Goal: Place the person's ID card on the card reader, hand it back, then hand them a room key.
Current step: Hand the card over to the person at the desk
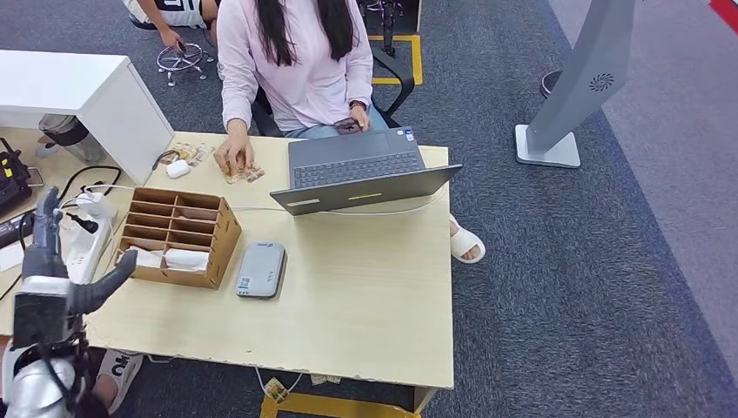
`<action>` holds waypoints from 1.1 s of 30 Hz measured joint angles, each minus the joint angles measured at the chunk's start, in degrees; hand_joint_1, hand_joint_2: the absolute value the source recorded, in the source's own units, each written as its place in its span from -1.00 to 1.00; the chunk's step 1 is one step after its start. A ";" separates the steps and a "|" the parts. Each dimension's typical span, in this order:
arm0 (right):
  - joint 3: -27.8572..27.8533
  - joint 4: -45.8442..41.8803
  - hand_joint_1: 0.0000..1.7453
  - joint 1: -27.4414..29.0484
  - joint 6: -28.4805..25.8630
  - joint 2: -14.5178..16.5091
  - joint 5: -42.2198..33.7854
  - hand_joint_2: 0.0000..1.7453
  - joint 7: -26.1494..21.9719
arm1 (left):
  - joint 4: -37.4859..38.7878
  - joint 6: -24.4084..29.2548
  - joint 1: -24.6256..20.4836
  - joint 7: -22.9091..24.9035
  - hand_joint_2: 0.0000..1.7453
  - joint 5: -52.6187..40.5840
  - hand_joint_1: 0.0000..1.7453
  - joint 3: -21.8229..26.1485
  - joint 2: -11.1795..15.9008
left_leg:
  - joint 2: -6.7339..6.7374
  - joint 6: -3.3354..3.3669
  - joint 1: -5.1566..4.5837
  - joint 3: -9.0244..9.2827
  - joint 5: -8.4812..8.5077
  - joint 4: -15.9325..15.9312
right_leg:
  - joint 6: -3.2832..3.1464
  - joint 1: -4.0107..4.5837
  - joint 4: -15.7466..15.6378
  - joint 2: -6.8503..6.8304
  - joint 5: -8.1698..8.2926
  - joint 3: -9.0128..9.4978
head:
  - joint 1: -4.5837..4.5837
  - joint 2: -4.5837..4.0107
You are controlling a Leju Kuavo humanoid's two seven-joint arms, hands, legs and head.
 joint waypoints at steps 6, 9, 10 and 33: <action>-1.69 0.00 -1.00 0.03 -0.74 -0.02 -0.61 -1.00 -1.08 | 1.70 -24.19 1.77 2.16 1.00 13.86 -1.00 25.08 -8.50 | -0.02 0.00 0.01 0.03 0.00 -0.01 | 0.01 0.01 0.00 -0.05 -0.01 0.05 | 0.00 0.00; -2.30 -0.01 -1.00 -0.02 -0.78 -0.02 -0.63 -1.00 -1.18 | 8.37 -31.65 0.27 4.21 0.00 15.14 -1.00 36.45 -11.19 | -0.03 0.00 0.01 0.05 0.00 -0.01 | 0.01 0.01 0.00 -0.07 -0.01 0.07 | -0.01 0.00; -2.48 -0.01 -1.00 -0.03 -0.80 -0.02 -0.62 -1.00 -1.14 | 11.25 -32.90 -0.34 4.58 -0.50 14.87 -1.00 39.75 -11.94 | -0.06 0.00 0.01 0.05 0.00 -0.01 | 0.01 0.01 0.01 -0.09 -0.01 0.07 | -0.01 0.00; -3.40 -1.00 -1.00 0.25 2.52 -0.25 -0.67 0.00 3.47 | 77.01 -19.19 -6.12 8.80 -1.00 5.42 -1.00 49.12 -16.41 | -0.52 0.05 -0.03 0.06 -0.02 0.03 | 0.07 -0.04 -0.05 -0.48 -0.02 0.17 | 0.01 0.00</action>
